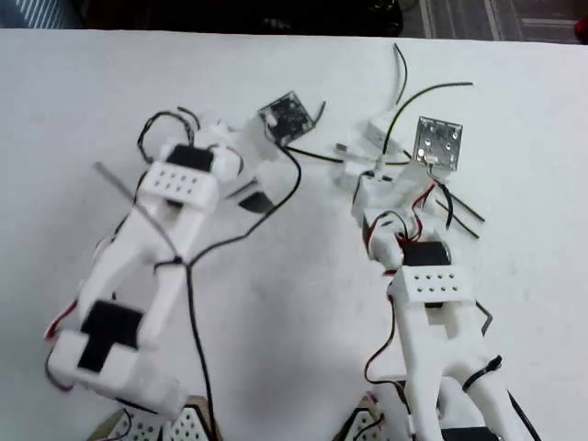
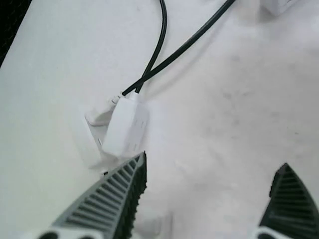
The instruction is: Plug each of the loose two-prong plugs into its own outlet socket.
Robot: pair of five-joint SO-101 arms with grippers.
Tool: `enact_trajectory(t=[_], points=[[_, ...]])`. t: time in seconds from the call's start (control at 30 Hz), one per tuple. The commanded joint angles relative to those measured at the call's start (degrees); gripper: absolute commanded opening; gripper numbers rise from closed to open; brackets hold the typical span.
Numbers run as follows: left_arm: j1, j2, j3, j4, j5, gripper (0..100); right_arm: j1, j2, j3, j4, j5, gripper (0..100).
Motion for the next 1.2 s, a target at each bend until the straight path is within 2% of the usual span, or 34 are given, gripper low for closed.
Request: enact_trajectory(t=[0.0,0.13,0.43,0.67,0.93,1.07,1.17], points=[[-2.68,8.84,-12.92,-0.88,-2.99,38,0.57,-1.36,-0.26,-1.27,-0.53,1.7],[-5.23,18.68,-23.82,-0.09,-3.87,38,0.31,-0.40,-0.44,-1.27,-0.53,1.7],[-9.27,37.58,-50.73,9.14,-6.51,38,0.31,-0.13,-0.53,-1.27,-0.26,1.8],[-9.63,50.95,-67.69,13.27,-6.42,37,0.22,-0.13,-0.35,-1.27,-0.09,1.8],[-9.45,62.02,-80.00,14.77,-6.59,19,0.22,-0.13,-0.35,-1.27,-0.09,1.8],[-9.10,62.81,-86.68,23.47,-6.59,10,0.22,-0.13,-0.35,-1.27,0.00,1.8],[-7.96,63.25,-93.10,31.47,-6.59,7,0.22,-0.13,-0.35,-1.27,0.00,1.8]])
